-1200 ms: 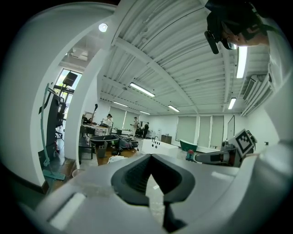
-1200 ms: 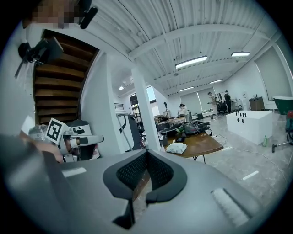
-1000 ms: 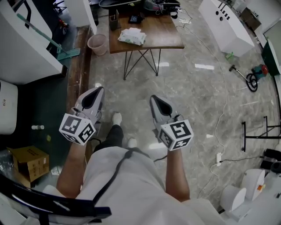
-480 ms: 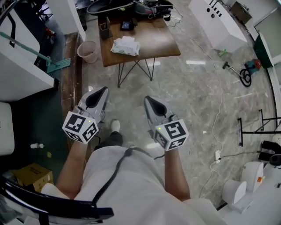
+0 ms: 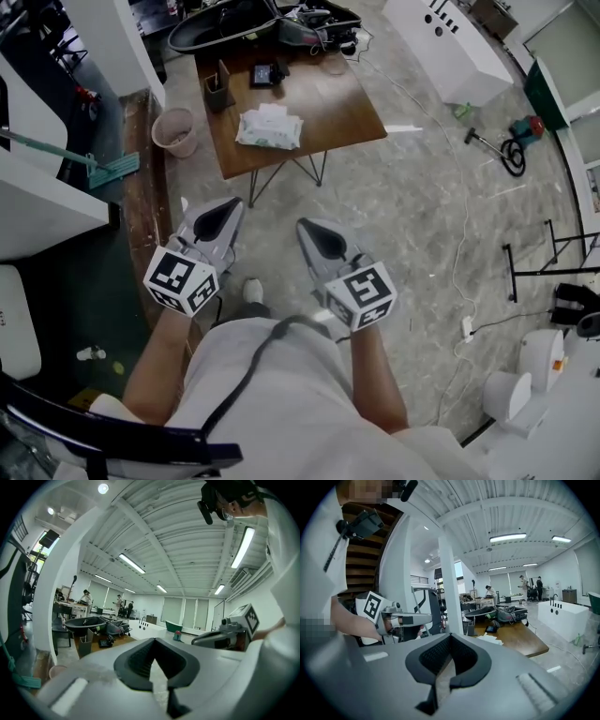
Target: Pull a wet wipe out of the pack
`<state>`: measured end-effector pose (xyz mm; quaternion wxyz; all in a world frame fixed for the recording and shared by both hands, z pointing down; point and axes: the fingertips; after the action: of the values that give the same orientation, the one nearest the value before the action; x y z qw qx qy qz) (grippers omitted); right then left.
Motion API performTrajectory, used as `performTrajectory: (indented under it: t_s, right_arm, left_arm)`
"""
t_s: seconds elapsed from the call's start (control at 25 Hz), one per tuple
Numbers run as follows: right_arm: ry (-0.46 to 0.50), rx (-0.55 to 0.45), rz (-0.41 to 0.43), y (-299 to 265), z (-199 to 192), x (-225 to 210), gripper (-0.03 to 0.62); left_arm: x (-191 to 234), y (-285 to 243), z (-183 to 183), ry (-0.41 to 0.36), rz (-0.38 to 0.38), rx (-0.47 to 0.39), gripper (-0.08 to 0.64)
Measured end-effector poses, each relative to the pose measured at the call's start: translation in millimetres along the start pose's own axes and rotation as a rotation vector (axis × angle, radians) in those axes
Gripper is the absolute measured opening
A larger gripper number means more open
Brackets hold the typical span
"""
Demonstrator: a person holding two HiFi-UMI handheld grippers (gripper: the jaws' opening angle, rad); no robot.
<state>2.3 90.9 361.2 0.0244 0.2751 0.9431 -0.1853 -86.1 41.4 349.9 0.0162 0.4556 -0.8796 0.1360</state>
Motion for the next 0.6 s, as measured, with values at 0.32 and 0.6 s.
performTrajectory:
  t_s: [0.32, 0.6]
  right_arm:
    - [-0.065, 0.018, -0.057, -28.6, 2.9, -21.8, 0.008]
    - [-0.068, 0.011, -0.043, -54.7, 12.5, -42.0, 0.008]
  left_arm:
    - [50.4, -10.8, 2.8, 0.035, -0.022, 0.006, 0.006]
    - [70.4, -18.1, -6.8, 0.061, 0.002, 0.017, 0.006]
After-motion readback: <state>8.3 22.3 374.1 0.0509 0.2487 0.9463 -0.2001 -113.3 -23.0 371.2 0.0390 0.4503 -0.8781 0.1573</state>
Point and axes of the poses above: the fingertips, and each gripper's own axes: y backward along the fingers, x to its left, z out of its top, and after that the axes turned 5 degrees about x, right-handed
